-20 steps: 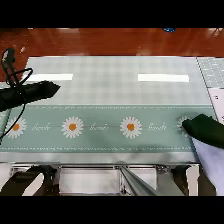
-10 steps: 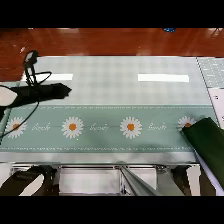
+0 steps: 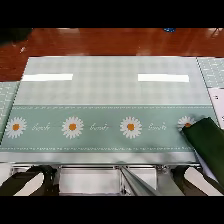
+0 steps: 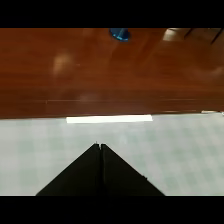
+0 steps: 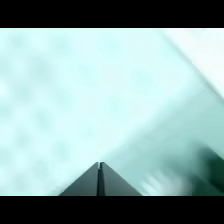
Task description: Fold the shirts.
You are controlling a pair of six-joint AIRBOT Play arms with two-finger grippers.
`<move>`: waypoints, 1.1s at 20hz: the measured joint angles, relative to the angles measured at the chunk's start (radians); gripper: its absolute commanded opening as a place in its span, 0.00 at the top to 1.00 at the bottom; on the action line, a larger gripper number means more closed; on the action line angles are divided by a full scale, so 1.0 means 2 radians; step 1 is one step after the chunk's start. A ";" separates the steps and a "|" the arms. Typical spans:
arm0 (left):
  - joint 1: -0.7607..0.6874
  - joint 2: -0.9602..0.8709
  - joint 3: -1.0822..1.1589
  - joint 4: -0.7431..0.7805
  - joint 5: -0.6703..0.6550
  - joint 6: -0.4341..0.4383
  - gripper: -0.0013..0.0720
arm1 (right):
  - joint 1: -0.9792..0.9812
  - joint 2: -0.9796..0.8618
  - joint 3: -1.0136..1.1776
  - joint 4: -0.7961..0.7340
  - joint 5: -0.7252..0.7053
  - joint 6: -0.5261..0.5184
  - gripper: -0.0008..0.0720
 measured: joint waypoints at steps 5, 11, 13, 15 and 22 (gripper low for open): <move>-0.064 -0.070 0.050 0.068 -0.113 -0.044 0.95 | 0.241 -0.088 0.060 -0.070 -0.060 -0.015 0.96; -0.102 -0.152 0.019 0.175 -0.149 -0.107 0.95 | 0.328 -0.157 0.020 -0.197 -0.053 0.015 0.95; -0.104 -0.165 0.017 0.184 -0.157 -0.114 0.95 | 0.335 -0.165 0.014 -0.211 -0.050 0.019 0.96; -0.105 -0.172 0.015 0.193 -0.161 -0.118 0.95 | 0.339 -0.170 0.011 -0.219 -0.045 0.021 0.96; -0.107 -0.182 0.014 0.200 -0.164 -0.123 0.95 | 0.342 -0.175 0.009 -0.229 -0.043 0.023 0.95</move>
